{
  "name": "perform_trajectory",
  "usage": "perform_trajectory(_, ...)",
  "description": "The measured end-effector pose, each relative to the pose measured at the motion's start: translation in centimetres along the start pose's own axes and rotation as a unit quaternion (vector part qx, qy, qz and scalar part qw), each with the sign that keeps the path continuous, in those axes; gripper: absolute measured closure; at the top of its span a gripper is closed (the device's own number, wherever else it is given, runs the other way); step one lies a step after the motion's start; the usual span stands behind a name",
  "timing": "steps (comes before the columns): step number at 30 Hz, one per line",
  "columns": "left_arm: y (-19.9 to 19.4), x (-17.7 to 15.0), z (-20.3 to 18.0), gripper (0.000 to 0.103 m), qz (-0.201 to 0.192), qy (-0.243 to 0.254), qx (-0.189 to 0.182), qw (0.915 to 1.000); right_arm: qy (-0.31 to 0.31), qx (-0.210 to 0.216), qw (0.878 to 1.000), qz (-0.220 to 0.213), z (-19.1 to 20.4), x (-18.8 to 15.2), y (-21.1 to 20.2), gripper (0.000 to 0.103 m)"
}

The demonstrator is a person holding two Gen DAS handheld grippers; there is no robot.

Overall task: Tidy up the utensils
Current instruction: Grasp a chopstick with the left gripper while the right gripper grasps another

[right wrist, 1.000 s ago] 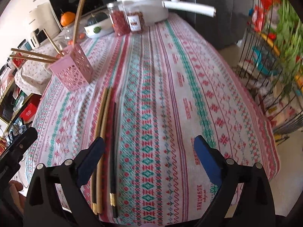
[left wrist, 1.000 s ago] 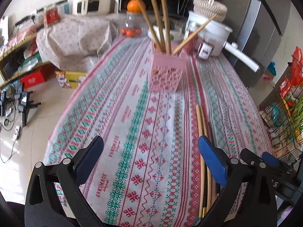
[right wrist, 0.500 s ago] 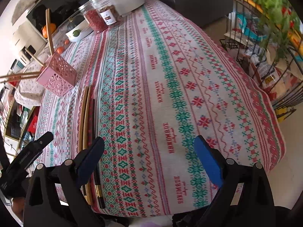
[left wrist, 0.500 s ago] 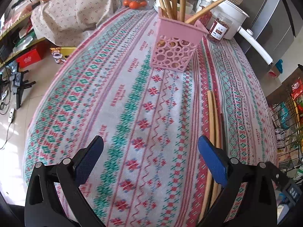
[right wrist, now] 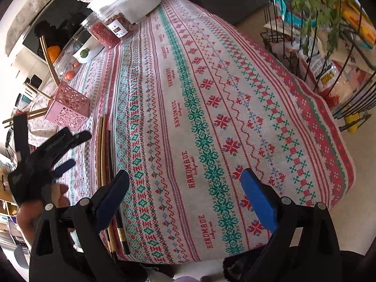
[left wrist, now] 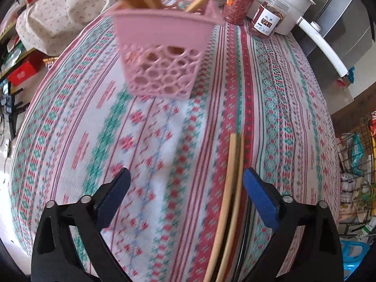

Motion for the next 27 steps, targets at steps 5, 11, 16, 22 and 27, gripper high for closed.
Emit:
perform_trajectory(5,1.0,1.0,-0.8,0.025,0.008,0.002,0.005,1.0000,0.012,0.018,1.000,0.019,-0.4,0.1,0.6,0.010)
perform_trajectory(11,1.8,1.6,-1.9,0.032,-0.003,0.025,0.033,0.9991,0.005,0.019,0.999,0.028,0.2,0.3,1.1,0.010)
perform_trajectory(16,2.2,1.9,-2.7,0.056,-0.017,0.051,0.064,0.9965,0.002,0.012,0.999,0.031,0.5,0.3,1.4,0.010)
perform_trajectory(22,1.3,1.3,-0.9,0.096,-0.021,0.047,0.038,0.9979,0.007,0.005,0.999,0.035,0.7,0.4,1.9,0.010)
perform_trajectory(27,0.2,0.4,1.7,0.096,-0.018,0.022,0.003,0.9996,-0.013,-0.018,0.999,0.034,2.1,0.6,2.7,0.010)
Point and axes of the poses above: each gripper's, at about its wrist camera, not at the fingertips, and y roughly the way its jaws point, z to its left, x to its top, the point moved 2 cm from there along y, roughly the way its jaws point, and after that the axes turned 6 degrees about z, right-handed, at the moved point
